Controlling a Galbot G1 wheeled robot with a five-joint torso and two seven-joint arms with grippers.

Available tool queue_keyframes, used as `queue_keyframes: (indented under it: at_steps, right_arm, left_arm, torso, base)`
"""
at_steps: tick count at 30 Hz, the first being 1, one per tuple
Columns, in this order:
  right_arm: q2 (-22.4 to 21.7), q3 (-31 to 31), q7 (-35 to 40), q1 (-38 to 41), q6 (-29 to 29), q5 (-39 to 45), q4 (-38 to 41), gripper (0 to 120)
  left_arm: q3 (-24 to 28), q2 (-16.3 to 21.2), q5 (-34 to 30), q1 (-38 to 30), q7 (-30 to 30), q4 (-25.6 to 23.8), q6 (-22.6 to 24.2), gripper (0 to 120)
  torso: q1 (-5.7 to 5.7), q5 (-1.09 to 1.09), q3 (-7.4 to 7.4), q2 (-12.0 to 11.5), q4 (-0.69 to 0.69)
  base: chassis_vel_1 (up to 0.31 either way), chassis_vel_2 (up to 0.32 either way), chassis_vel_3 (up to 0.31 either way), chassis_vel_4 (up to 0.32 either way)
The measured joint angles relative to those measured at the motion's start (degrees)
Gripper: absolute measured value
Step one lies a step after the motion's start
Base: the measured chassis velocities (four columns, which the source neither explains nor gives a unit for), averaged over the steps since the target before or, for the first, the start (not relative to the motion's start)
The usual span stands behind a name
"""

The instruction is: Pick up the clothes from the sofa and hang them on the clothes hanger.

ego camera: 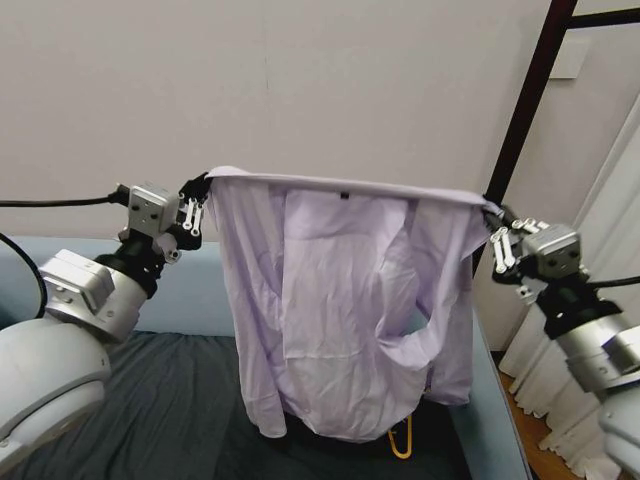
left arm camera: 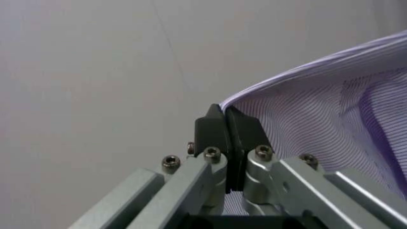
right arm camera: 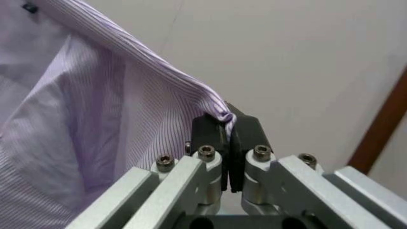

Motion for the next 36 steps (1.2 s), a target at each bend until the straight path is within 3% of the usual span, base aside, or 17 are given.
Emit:
queue_keyframes:
  at_steps: [3,5,9,10,14,18,27,36]
  right_arm:
    - [4.47,-7.61,-3.35,2.29,2.92,-1.41,-7.16,0]
    - [4.81,-8.12,-3.51,2.56,3.03,-1.41,-7.72,0]
    - [12.05,-18.20,-5.26,7.47,4.61,1.66,-16.74,0]
    - [12.05,-18.20,-5.26,7.47,4.61,1.66,-16.74,0]
    - [19.48,-24.96,-7.69,9.88,6.17,3.20,-22.31,0]
    - [23.05,-27.58,-8.48,11.30,6.91,2.80,-25.47,0]
    - [28.31,-30.24,-7.88,14.24,7.86,4.71,-29.32,0]
    - [31.02,-30.84,-13.72,19.88,12.36,10.59,-25.80,0]
  left_arm:
    - [2.57,-2.27,-2.41,1.76,1.30,3.60,-0.10,0]
    - [2.84,-2.44,-2.71,1.84,1.47,3.87,-0.19,0]
    - [10.49,-7.08,-5.78,2.77,5.16,8.04,-1.72,0]
    - [10.49,-7.08,-5.78,2.77,5.16,8.04,-1.72,0]
    - [17.44,-13.55,-4.46,3.04,6.02,10.57,-1.79,0]
    - [18.35,-16.52,-2.61,3.49,5.24,13.07,-1.90,0]
    - [11.42,-19.13,-0.86,7.25,2.52,13.80,-2.94,0]
    - [-3.04,-13.40,-2.50,9.01,0.59,4.96,-3.43,0]
  torso:
    - [0.00,0.02,0.01,0.00,0.01]
    - [0.00,0.02,0.01,0.00,0.01]
    - [0.01,0.00,0.02,-0.01,0.02]
    - [0.01,0.00,0.02,-0.01,0.02]
    - [0.01,0.01,0.02,-0.01,0.02]
    - [0.01,0.00,0.01,-0.01,0.01]
    - [0.01,-0.01,0.01,-0.01,0.03]
    - [0.00,0.00,0.00,-0.01,0.04]
  base:
    - [0.000,0.000,0.000,0.000]
    - [0.000,0.000,0.000,0.000]
    - [0.000,0.000,0.000,0.000]
    - [0.000,0.000,0.000,0.000]
    - [0.000,0.000,0.000,0.000]
    - [0.000,0.000,0.000,0.000]
    - [0.000,0.000,0.000,0.000]
    - [0.000,0.000,0.000,0.000]
